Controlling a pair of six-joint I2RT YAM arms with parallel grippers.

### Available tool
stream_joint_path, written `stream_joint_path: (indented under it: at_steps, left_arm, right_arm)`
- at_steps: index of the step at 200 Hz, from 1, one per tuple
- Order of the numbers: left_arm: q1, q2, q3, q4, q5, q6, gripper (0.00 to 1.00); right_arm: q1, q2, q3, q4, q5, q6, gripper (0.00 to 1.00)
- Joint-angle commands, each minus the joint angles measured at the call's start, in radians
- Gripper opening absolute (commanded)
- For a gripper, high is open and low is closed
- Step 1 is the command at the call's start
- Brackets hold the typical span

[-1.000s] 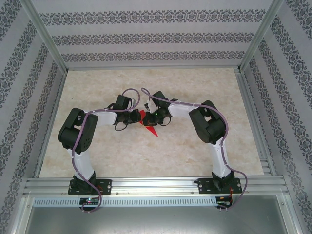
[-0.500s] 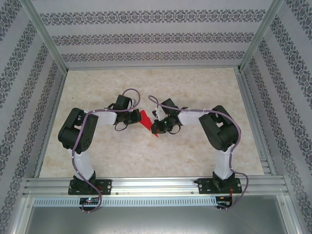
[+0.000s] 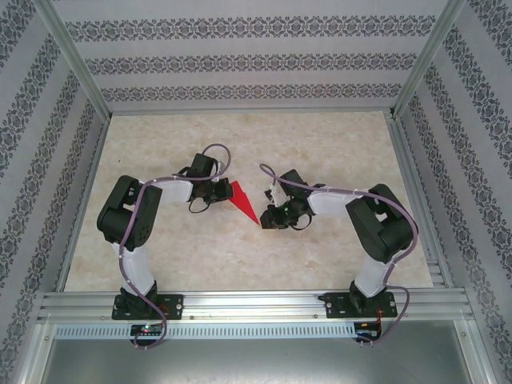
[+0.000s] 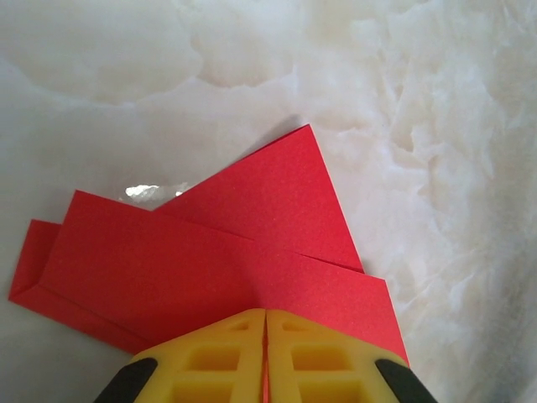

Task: Fold a paper plane with a square sheet of paper (pick it up from the middle)
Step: Fold the wing for the fifth time at the center of the table.

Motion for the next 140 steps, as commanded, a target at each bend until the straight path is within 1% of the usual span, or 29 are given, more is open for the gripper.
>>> stream_joint_path:
  at_steps: [1,8,15,25,37,48,67,81,96,114,128,140]
  left_arm:
    - [0.018,0.018,0.056,-0.120,-0.040,0.022,0.13]
    - [0.016,0.007,0.075,-0.140,-0.036,0.018,0.15]
    - [0.012,-0.007,0.096,-0.167,-0.034,0.016,0.18]
    - [0.002,-0.031,0.127,-0.211,-0.042,0.007,0.26]
    - [-0.009,-0.061,0.160,-0.280,-0.078,-0.011,0.33]
    - [-0.026,-0.080,0.195,-0.366,-0.136,-0.028,0.39]
    - [-0.065,-0.097,0.259,-0.522,-0.251,-0.057,0.50]
    - [-0.101,-0.099,0.299,-0.608,-0.320,-0.087,0.59]
    - [-0.147,-0.089,0.347,-0.686,-0.397,-0.118,0.67]
    - [-0.207,-0.054,0.421,-0.769,-0.494,-0.146,0.71]
    - [-0.249,-0.005,0.493,-0.830,-0.555,-0.158,0.72]
    - [-0.278,0.048,0.558,-0.873,-0.587,-0.166,0.72]
  right_arm:
    - [-0.030,-0.104,0.020,-0.026,0.065,0.021,0.23]
    - [-0.045,-0.130,0.025,-0.026,0.095,0.024,0.27]
    - [-0.060,-0.152,0.031,-0.026,0.134,0.024,0.33]
    - [-0.083,-0.180,0.038,-0.023,0.192,0.022,0.40]
    - [-0.106,-0.208,0.042,-0.015,0.266,0.020,0.50]
    - [-0.132,-0.222,0.043,-0.006,0.313,0.024,0.58]
    - [-0.189,-0.219,0.036,0.030,0.318,0.034,0.67]
    - [-0.223,-0.221,0.010,0.077,0.302,0.054,0.73]
    - [-0.247,-0.232,-0.022,0.112,0.312,0.066,0.80]
    - [-0.268,-0.246,-0.064,0.143,0.337,0.083,0.87]
    - [-0.286,-0.249,-0.090,0.161,0.341,0.101,0.88]
    - [-0.298,-0.246,-0.104,0.169,0.344,0.114,0.88]
